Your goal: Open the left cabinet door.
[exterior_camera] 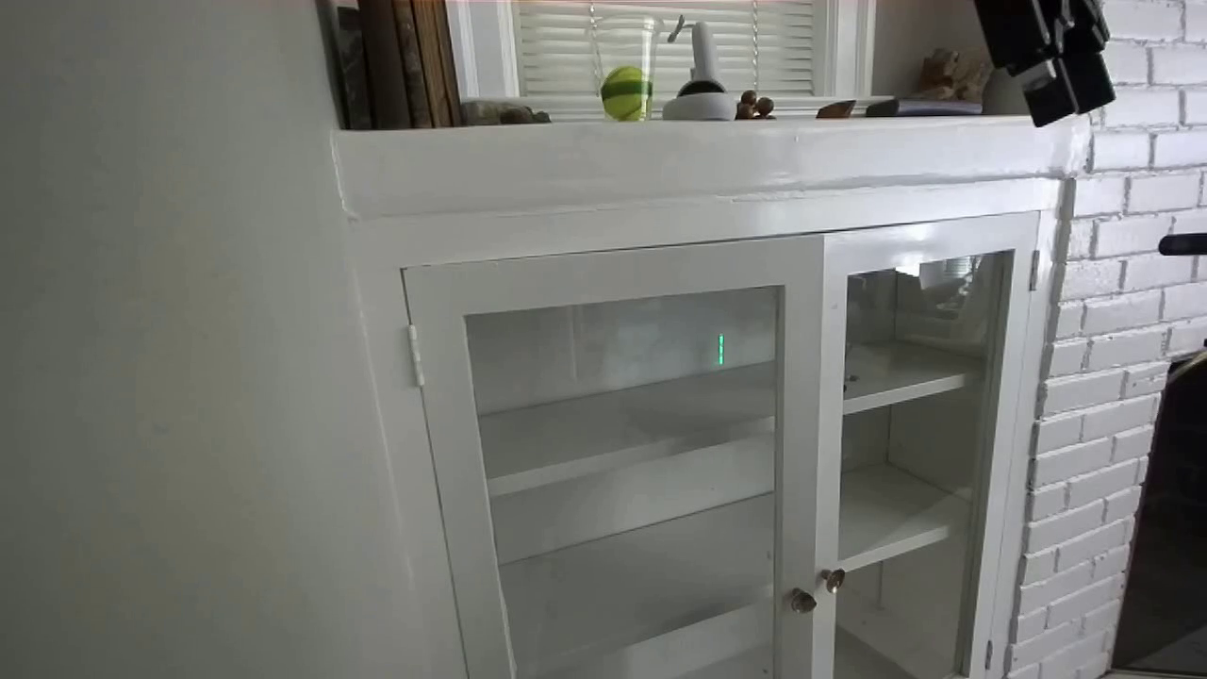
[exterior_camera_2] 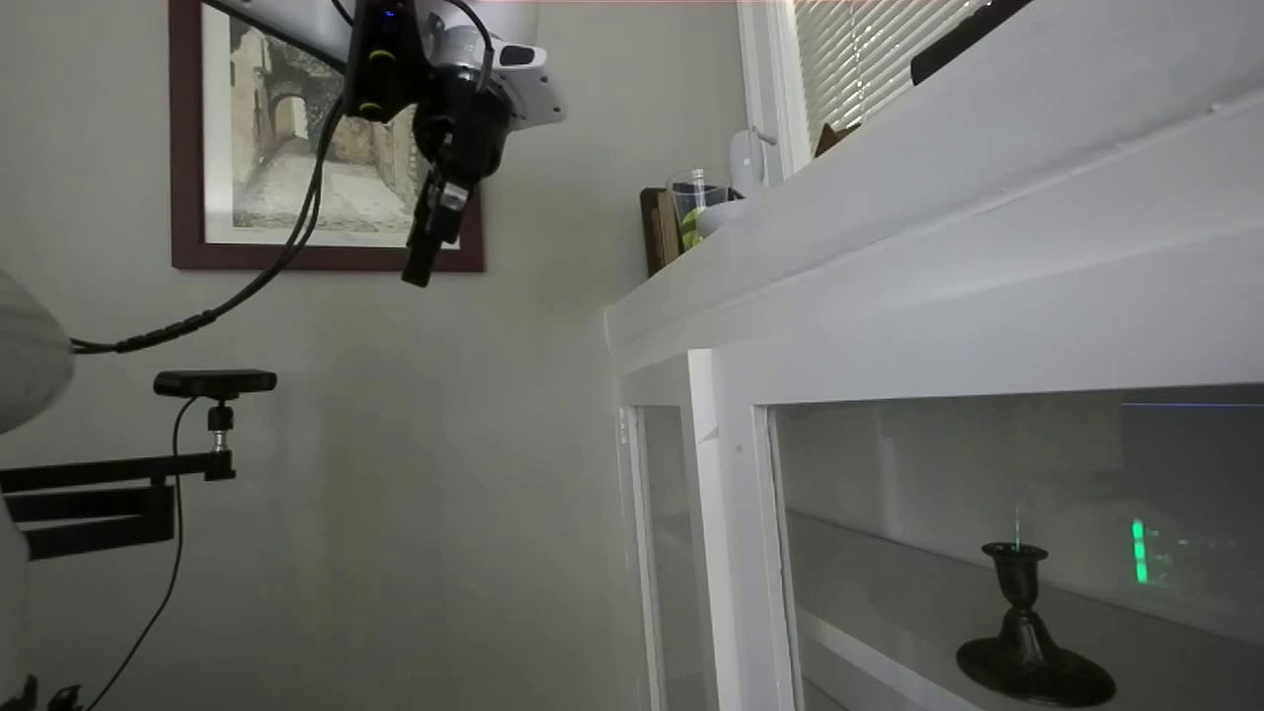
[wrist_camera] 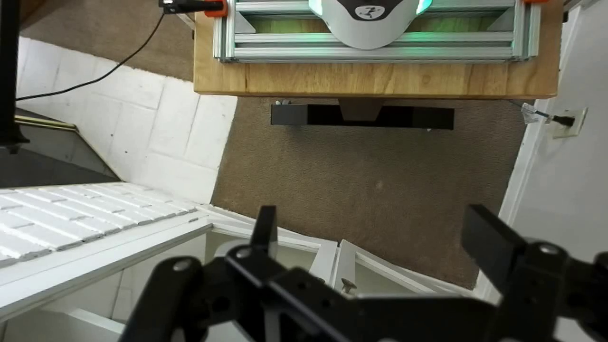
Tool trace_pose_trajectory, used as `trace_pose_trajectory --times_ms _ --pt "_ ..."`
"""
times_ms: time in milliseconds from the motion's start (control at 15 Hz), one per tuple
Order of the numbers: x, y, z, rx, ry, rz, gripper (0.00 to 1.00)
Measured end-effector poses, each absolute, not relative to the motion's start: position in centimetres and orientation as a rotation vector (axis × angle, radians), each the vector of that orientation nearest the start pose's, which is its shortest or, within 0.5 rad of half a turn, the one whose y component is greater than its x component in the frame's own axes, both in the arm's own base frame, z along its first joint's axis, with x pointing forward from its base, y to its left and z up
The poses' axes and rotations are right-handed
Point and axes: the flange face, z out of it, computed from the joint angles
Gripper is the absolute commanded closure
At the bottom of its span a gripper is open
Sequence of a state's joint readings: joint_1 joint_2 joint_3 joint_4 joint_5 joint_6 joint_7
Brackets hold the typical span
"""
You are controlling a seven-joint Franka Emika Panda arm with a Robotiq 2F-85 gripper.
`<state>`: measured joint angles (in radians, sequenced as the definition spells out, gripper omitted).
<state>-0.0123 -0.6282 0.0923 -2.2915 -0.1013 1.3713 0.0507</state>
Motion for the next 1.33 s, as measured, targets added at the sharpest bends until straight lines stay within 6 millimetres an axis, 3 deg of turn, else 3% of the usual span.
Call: trace_pose_trajectory --times_ms 667,800,1067,1333 --pt "32.6 1.9 55.1 -3.275 0.002 0.48 0.0" --pt "33.4 1.6 53.5 -3.273 0.005 0.452 0.0" --pt "35.8 0.5 48.0 -3.275 0.009 0.282 0.0" --pt "37.6 -0.2 44.0 -3.256 0.082 -0.019 0.0"
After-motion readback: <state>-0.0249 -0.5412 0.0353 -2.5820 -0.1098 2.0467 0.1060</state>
